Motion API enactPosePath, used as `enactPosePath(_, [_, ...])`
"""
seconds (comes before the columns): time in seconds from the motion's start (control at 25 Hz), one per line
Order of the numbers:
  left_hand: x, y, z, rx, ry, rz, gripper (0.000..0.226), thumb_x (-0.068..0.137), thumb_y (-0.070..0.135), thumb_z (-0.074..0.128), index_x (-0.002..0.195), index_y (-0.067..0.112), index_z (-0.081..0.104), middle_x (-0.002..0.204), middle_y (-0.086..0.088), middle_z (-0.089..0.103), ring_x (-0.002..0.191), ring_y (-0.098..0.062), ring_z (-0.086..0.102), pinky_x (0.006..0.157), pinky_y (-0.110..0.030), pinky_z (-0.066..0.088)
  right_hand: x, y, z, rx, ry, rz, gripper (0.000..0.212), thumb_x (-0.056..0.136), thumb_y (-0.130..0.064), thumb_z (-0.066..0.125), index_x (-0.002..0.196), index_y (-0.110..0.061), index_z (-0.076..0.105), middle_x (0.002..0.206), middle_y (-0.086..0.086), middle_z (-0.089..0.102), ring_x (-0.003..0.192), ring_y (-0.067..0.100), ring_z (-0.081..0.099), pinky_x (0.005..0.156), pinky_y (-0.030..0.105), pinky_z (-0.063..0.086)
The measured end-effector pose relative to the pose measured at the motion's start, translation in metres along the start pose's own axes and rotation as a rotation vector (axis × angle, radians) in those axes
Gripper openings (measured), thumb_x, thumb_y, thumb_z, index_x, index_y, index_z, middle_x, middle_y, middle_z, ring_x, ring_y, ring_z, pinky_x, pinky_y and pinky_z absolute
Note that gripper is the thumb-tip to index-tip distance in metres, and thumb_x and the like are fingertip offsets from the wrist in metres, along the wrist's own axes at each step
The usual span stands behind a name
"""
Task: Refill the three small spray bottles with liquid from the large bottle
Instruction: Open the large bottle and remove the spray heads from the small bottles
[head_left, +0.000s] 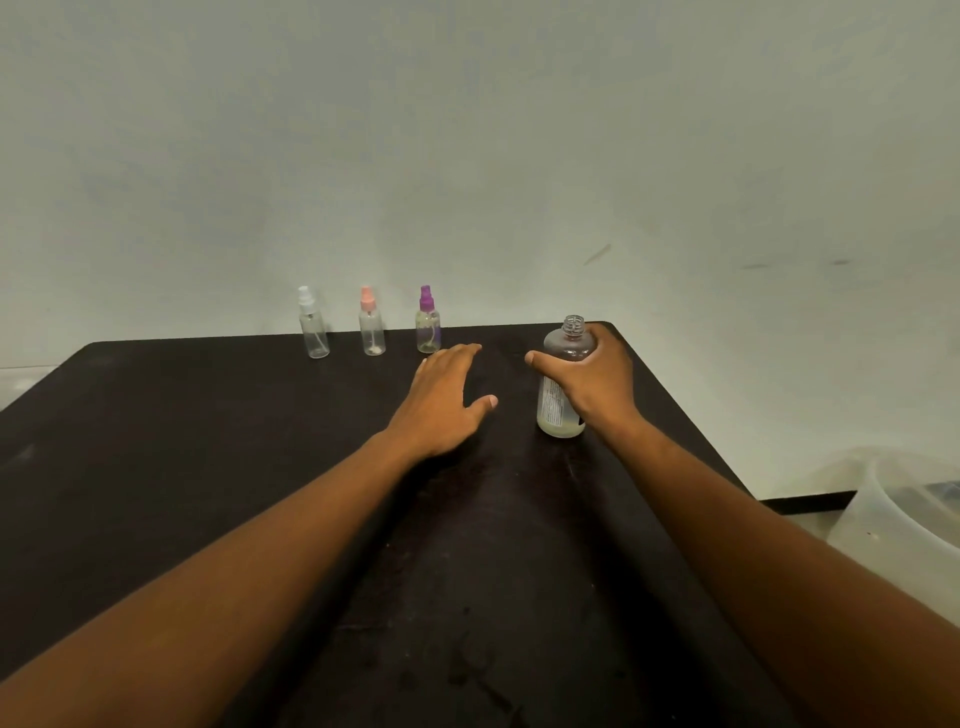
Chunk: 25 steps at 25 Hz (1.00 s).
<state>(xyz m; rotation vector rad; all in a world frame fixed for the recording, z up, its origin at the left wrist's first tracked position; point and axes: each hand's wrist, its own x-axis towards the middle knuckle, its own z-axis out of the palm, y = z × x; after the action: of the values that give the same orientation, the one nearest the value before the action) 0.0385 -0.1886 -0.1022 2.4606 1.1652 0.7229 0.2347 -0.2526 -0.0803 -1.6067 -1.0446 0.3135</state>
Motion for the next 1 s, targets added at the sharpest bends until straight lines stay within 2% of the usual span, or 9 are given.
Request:
enactPosePath(0.12, [-0.008, 0.001, -0.009, 0.002, -0.002, -0.030, 0.080, 0.095, 0.045, 0.064, 0.160, 0.020, 0.024, 0.165, -0.004, 0.028, 0.154, -0.025, 0.021, 0.126, -0.048, 0.020, -0.001, 0.000, -0.001, 0.009, -0.017, 0.009, 0.061, 0.065, -0.040, 0.095, 0.113, -0.018, 0.063, 0.104, -0.005, 0.069, 0.095, 0.012, 0.068, 0.076, 0.018, 0.050])
enactPosePath(0.28, [-0.021, 0.000, -0.028, 0.039, 0.005, -0.044, 0.081, 0.094, 0.048, 0.063, 0.159, 0.020, 0.024, 0.165, -0.004, 0.027, 0.154, -0.025, 0.021, 0.126, -0.047, 0.020, -0.003, -0.006, -0.011, -0.018, -0.085, 0.021, 0.088, 0.063, -0.045, 0.095, 0.135, -0.020, 0.052, 0.123, -0.003, 0.064, 0.112, 0.017, 0.065, 0.090, 0.027, 0.052])
enactPosePath(0.4, [-0.032, -0.002, -0.045, 0.066, 0.023, -0.048, 0.080, 0.094, 0.049, 0.063, 0.159, 0.020, 0.025, 0.164, -0.005, 0.029, 0.153, -0.026, 0.025, 0.125, -0.046, 0.022, -0.008, -0.021, -0.021, -0.084, -0.117, 0.009, 0.101, 0.069, -0.051, 0.090, 0.150, -0.021, 0.039, 0.143, 0.002, 0.054, 0.128, 0.023, 0.056, 0.102, 0.034, 0.048])
enactPosePath(0.52, [-0.042, -0.005, -0.063, 0.084, 0.050, -0.042, 0.078, 0.094, 0.048, 0.063, 0.156, 0.019, 0.027, 0.162, -0.005, 0.033, 0.150, -0.027, 0.029, 0.123, -0.045, 0.024, -0.013, -0.047, -0.023, -0.137, -0.053, -0.096, 0.103, 0.073, -0.057, 0.085, 0.155, -0.024, 0.032, 0.158, 0.002, 0.040, 0.142, 0.024, 0.044, 0.114, 0.043, 0.042])
enactPosePath(0.64, [-0.050, -0.008, -0.080, 0.107, 0.076, -0.042, 0.076, 0.095, 0.046, 0.062, 0.156, 0.018, 0.026, 0.163, -0.007, 0.031, 0.151, -0.028, 0.028, 0.124, -0.046, 0.022, -0.018, -0.077, -0.014, -0.191, 0.017, -0.291, 0.094, 0.078, -0.052, 0.083, 0.153, -0.025, 0.032, 0.158, -0.002, 0.036, 0.142, 0.020, 0.043, 0.113, 0.039, 0.043])
enactPosePath(0.72, [-0.053, -0.014, -0.090, 0.116, 0.088, -0.045, 0.079, 0.095, 0.047, 0.062, 0.158, 0.018, 0.024, 0.164, -0.006, 0.030, 0.152, -0.027, 0.027, 0.124, -0.046, 0.022, -0.022, -0.096, 0.000, -0.188, -0.001, -0.362, 0.090, 0.079, -0.049, 0.083, 0.151, -0.026, 0.034, 0.157, -0.003, 0.038, 0.139, 0.018, 0.045, 0.110, 0.036, 0.044])
enactPosePath(0.88, [-0.052, -0.035, -0.104, 0.129, 0.096, -0.054, 0.082, 0.094, 0.049, 0.063, 0.158, 0.019, 0.022, 0.163, -0.006, 0.030, 0.150, -0.027, 0.029, 0.123, -0.046, 0.026, -0.025, -0.109, 0.037, -0.140, -0.101, -0.339, 0.089, 0.080, -0.046, 0.084, 0.152, -0.023, 0.037, 0.155, -0.001, 0.044, 0.133, 0.016, 0.050, 0.101, 0.026, 0.043])
enactPosePath(1.0, [-0.044, -0.049, -0.111, 0.141, 0.109, -0.038, 0.081, 0.094, 0.049, 0.063, 0.158, 0.020, 0.022, 0.161, -0.004, 0.032, 0.149, -0.026, 0.030, 0.122, -0.045, 0.029, -0.020, -0.101, 0.069, -0.101, -0.158, -0.271, 0.088, 0.080, -0.044, 0.084, 0.152, -0.022, 0.038, 0.153, 0.000, 0.047, 0.131, 0.019, 0.053, 0.101, 0.029, 0.046])
